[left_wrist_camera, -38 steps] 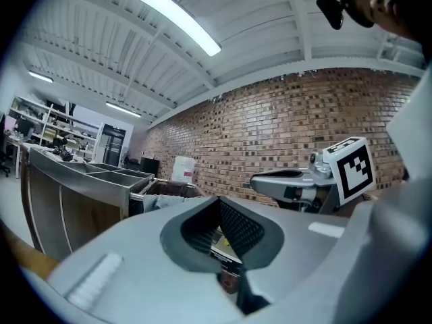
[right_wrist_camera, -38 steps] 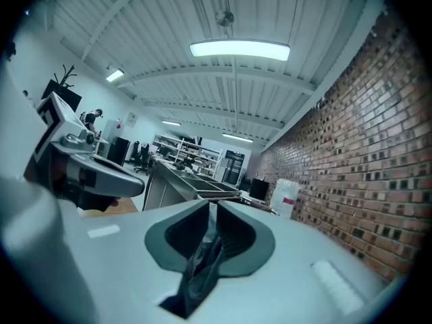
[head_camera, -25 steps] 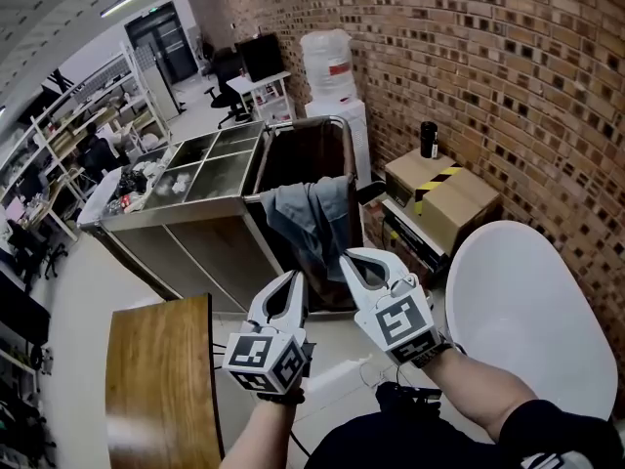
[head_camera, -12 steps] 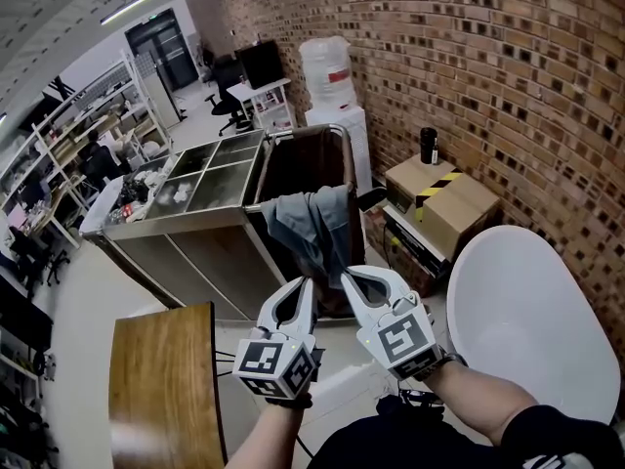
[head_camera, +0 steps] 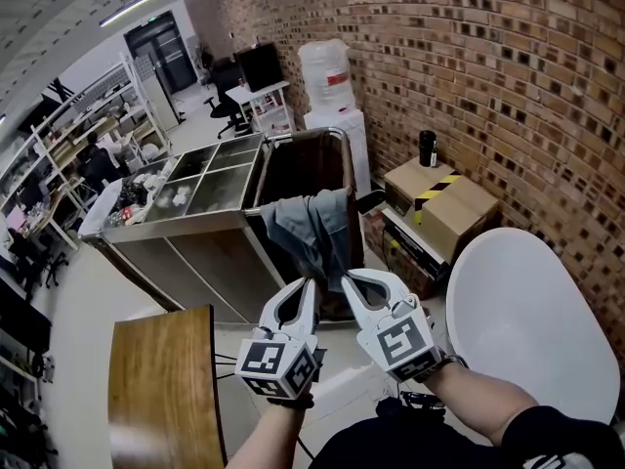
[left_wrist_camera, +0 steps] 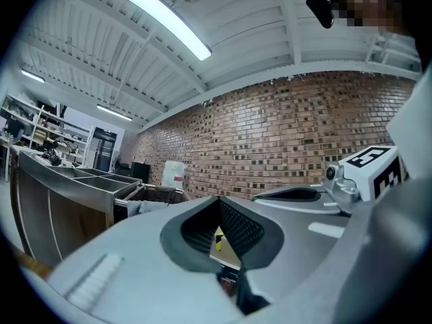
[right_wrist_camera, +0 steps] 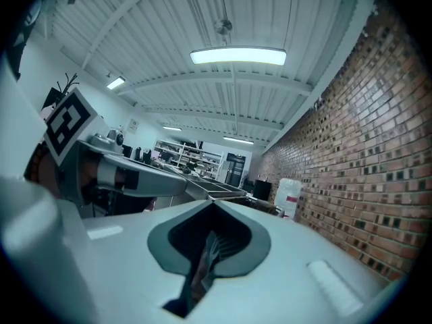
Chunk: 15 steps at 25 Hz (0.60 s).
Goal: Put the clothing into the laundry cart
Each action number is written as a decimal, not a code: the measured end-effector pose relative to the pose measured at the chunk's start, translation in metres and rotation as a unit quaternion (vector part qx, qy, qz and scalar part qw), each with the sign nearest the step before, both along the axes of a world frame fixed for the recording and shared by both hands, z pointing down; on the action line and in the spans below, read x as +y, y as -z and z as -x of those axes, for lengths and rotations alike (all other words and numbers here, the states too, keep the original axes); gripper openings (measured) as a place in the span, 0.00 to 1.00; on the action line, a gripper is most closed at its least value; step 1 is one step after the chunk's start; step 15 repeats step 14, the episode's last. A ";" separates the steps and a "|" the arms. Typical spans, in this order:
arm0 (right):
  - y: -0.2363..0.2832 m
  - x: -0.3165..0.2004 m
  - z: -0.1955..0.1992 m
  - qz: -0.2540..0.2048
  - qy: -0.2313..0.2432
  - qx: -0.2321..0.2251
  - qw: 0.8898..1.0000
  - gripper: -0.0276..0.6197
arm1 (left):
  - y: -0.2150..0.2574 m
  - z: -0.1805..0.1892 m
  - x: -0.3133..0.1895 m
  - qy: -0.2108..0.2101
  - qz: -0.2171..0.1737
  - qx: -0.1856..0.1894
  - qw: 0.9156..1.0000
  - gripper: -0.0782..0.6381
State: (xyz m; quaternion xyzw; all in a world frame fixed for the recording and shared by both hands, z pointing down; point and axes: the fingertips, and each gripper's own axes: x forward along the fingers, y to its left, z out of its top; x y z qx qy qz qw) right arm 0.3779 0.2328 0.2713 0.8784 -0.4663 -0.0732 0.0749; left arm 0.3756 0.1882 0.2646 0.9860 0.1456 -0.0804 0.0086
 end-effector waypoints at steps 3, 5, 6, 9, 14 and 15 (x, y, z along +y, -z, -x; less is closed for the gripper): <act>0.000 0.000 0.000 0.002 -0.001 0.001 1.000 0.04 | -0.001 0.000 0.000 -0.002 0.001 0.000 1.000 0.11; 0.000 0.000 0.000 0.003 -0.001 0.001 1.000 0.04 | -0.001 0.000 0.001 -0.002 0.001 -0.001 1.000 0.11; 0.000 0.000 0.000 0.004 -0.001 0.001 1.000 0.04 | -0.001 0.000 0.001 -0.002 0.002 -0.001 1.000 0.11; 0.000 -0.001 0.000 0.005 -0.001 0.002 1.000 0.04 | -0.002 0.000 0.000 -0.002 0.003 -0.003 1.000 0.11; 0.000 -0.001 -0.001 0.005 -0.001 0.002 1.000 0.04 | -0.002 -0.001 0.001 -0.001 0.003 -0.002 1.000 0.11; 0.000 -0.001 -0.001 0.005 -0.001 0.002 1.000 0.04 | -0.002 -0.001 0.001 -0.001 0.003 -0.002 1.000 0.11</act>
